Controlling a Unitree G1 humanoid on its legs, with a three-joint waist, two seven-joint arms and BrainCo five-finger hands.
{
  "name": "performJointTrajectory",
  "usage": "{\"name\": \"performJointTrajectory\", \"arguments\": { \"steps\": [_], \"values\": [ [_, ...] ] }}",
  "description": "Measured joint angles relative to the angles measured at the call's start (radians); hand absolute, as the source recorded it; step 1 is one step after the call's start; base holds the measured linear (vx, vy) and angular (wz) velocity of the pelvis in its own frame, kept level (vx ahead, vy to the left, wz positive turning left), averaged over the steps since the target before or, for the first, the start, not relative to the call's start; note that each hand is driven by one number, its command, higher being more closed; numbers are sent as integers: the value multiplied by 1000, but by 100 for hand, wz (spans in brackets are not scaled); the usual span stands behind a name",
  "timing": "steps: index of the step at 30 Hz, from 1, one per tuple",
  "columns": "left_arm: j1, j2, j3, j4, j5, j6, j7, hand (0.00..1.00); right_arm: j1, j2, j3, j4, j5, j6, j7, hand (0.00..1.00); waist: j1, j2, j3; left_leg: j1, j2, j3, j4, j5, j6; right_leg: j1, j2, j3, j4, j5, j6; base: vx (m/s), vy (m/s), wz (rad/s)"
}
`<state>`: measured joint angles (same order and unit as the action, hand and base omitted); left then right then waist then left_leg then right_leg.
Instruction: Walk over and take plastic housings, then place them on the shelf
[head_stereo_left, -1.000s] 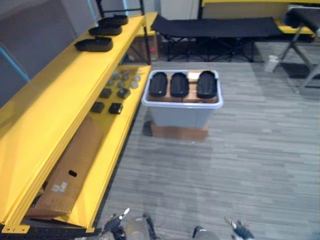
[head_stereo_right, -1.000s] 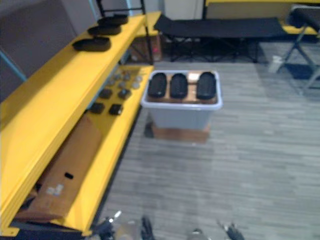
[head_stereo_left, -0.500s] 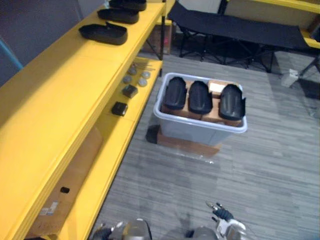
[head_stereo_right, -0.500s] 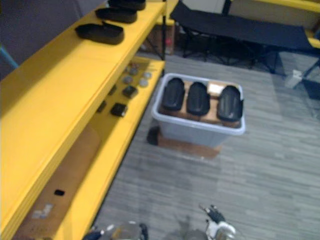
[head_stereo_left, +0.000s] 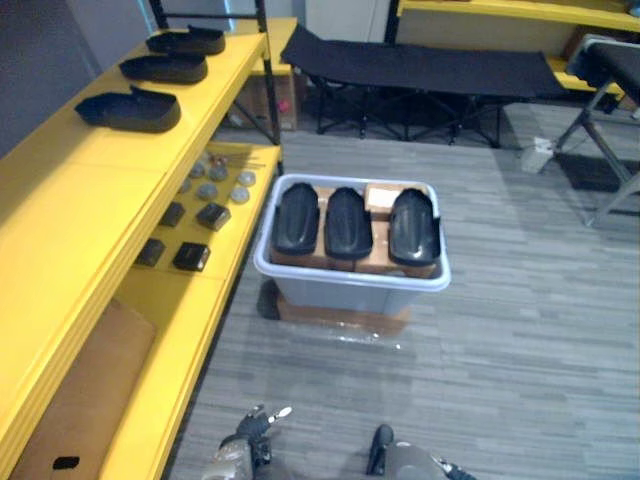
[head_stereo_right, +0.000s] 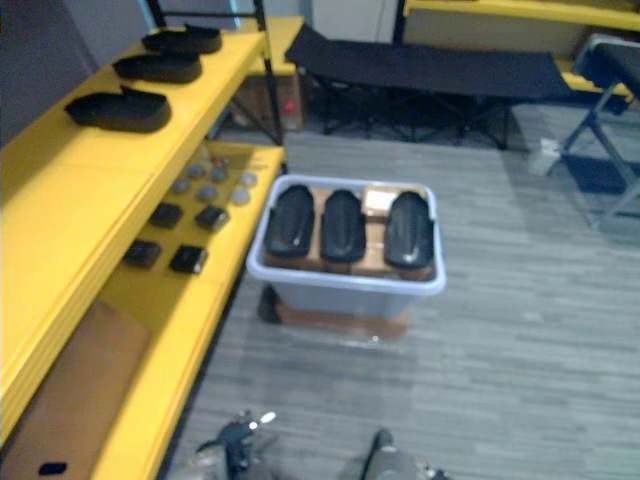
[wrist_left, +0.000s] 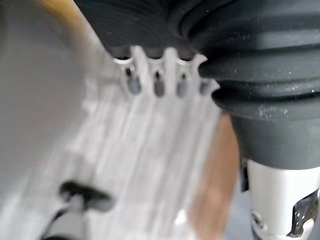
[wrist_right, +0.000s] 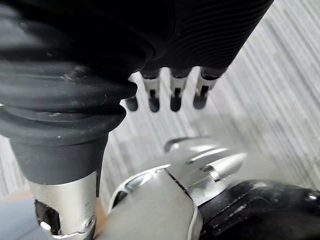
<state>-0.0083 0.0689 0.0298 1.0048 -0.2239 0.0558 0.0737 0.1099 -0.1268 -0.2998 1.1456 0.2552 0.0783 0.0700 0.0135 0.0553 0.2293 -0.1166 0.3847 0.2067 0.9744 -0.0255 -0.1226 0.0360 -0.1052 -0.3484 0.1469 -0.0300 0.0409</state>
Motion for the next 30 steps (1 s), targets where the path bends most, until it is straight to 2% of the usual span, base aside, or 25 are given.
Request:
{"name": "performJointTrajectory", "arguments": {
  "steps": [1, 2, 3, 4, 5, 6, 8, 10, 12, 14, 16, 17, 18, 19, 20, 21, 22, 23, 24, 27, 30],
  "values": [
    [1, 3, 9, 2, -6, 2, -1, 0, -8, -3, -14, 2, -14, 1, -5, 0, -2, 3, 0, -24, -7, 19, 0, -82, 4, 17, -5, 2, -15, -1, -2, 316, 2, -6],
    [3, 0, 38, -1, -5, -3, -6, 0, -10, -4, -45, 5, -17, -1, -7, 0, 0, -5, 5, -41, -63, 68, -119, -172, -6, 41, -31, 7, -38, 6, 9, 234, 34, -7],
    [5, 0, 40, -2, -4, -3, -9, 0, -17, -3, -55, 5, -16, -5, -7, 0, 1, -8, 7, -40, -95, 89, -212, -183, -7, 45, -45, 7, -40, 6, 13, 200, 96, -11],
    [15, -1, 42, -1, -4, -2, -12, 0, -27, -4, -69, 2, -16, -7, -7, 0, 0, -8, 8, -33, -143, 114, -383, -176, -10, 46, -59, 13, -43, 3, 25, 169, 153, -23],
    [31, -11, 71, -3, -20, 7, -20, 0, -45, -13, -86, -2, -28, -15, -7, 0, 6, 12, 25, -10, -192, 122, -597, -111, 66, 52, -57, 29, -43, -11, 60, 155, 169, -26],
    [30, -8, 93, -1, -19, 7, -20, 0, -51, -1, -92, -3, -36, -17, -10, 0, 16, 1, 30, 14, -207, 141, -620, -110, 56, 56, -73, 41, -45, -11, 66, 161, 157, -21],
    [36, 8, 139, -2, -1, 6, -34, 0, -61, 25, -84, -6, -49, -17, -5, 0, 33, -39, 22, 25, -263, 163, -679, -102, 68, 61, -106, 46, -91, 10, 93, 210, 107, -5],
    [41, 14, 181, -1, 17, 6, -49, 0, -78, 30, -80, -18, -54, -22, -9, 0, 41, -54, 32, 17, -286, 160, -678, -115, 85, 68, -122, 30, -109, 18, 104, 208, 99, 13],
    [50, 28, 191, 0, 49, 6, -48, 0, -81, 33, -62, -40, -53, -28, -21, 0, 46, -63, 36, 15, -307, 158, -673, -143, 95, 68, -137, 17, -99, 0, 92, 186, 96, 15],
    [65, 33, 182, 10, 49, 3, -39, 0, -106, 32, -46, -41, -61, -36, -29, 0, 55, -68, 39, 20, -317, 148, -637, -191, 105, 55, -169, 10, -11, -49, 102, 205, 95, 11],
    [72, 41, 145, 9, 47, -7, -31, 0, -115, 32, -14, -41, -79, -48, -28, 0, 53, -61, 37, 32, -317, 119, -624, -206, 112, 38, -187, -12, 91, -57, 101, 272, 123, 38],
    [69, 49, 112, -3, 45, -19, -26, 0, -120, 34, 21, -41, -116, -71, -28, 0, 54, -57, 39, 39, -309, 95, -625, -210, 118, -2, -197, -12, 207, -53, 97, 251, 112, 51],
    [65, 53, 100, -10, 41, -25, -23, 0, -124, 37, 40, -41, -141, -81, -26, 0, 58, -53, 42, 44, -301, 82, -626, -211, 119, -19, -198, -11, 232, -79, 94, 144, 43, 55],
    [55, 61, 73, -18, 33, -31, -17, 0, -128, 41, 85, -43, -181, -96, -26, 0, 57, -45, 48, 47, -288, 52, -627, -210, 119, -25, -178, -11, 195, -125, 102, 126, -11, 56],
    [43, 75, 63, -23, 33, -32, -16, 0, -132, 41, 125, -55, -196, -104, -26, 0, 58, -53, 46, 50, -278, 38, -626, -210, 119, -38, -154, -9, 137, -124, 99, 167, -70, 55],
    [39, 80, 61, -27, 34, -32, -16, 0, -135, 42, 141, -65, -195, -103, -26, 0, 58, -57, 49, 54, -278, 28, -624, -211, 119, -41, -145, -10, 100, -113, 105, 169, -104, 44],
    [39, 81, 52, -36, 39, -31, -16, 0, -137, 43, 165, -80, -192, -103, -24, 0, 58, -71, 53, 64, -281, 20, -620, -215, 110, -39, -129, -9, 41, -60, 96, 160, -169, 32],
    [41, 90, 40, -39, 47, -31, -16, 0, -137, 44, 187, -88, -192, -104, -24, 0, 60, -98, 50, 73, -290, 17, -613, -225, 95, -47, -121, -6, 6, 39, 85, 134, -177, 25],
    [43, 86, 34, -30, 57, -28, -15, 0, -143, 31, 210, -88, -198, -104, -24, 0, 61, -88, 51, 92, -275, 10, -613, -238, 74, -34, -107, -9, 14, 19, 96, 135, -146, 3],
    [53, 67, 30, -6, 78, -29, -12, 0, -152, 7, 285, -102, -259, -106, -8, 0, 55, -55, 43, 101, -229, 22, -615, -251, 52, -11, -58, -5, -40, 23, 78, 151, -96, -24],
    [48, 64, 12, 10, 79, -33, -14, 0, -118, 1, 335, -123, -293, -105, 27, 0, 51, -51, 40, 148, -220, 29, -644, -247, 44, 38, -33, -3, -89, 28, 70, 106, -76, -14]
  ]
}}
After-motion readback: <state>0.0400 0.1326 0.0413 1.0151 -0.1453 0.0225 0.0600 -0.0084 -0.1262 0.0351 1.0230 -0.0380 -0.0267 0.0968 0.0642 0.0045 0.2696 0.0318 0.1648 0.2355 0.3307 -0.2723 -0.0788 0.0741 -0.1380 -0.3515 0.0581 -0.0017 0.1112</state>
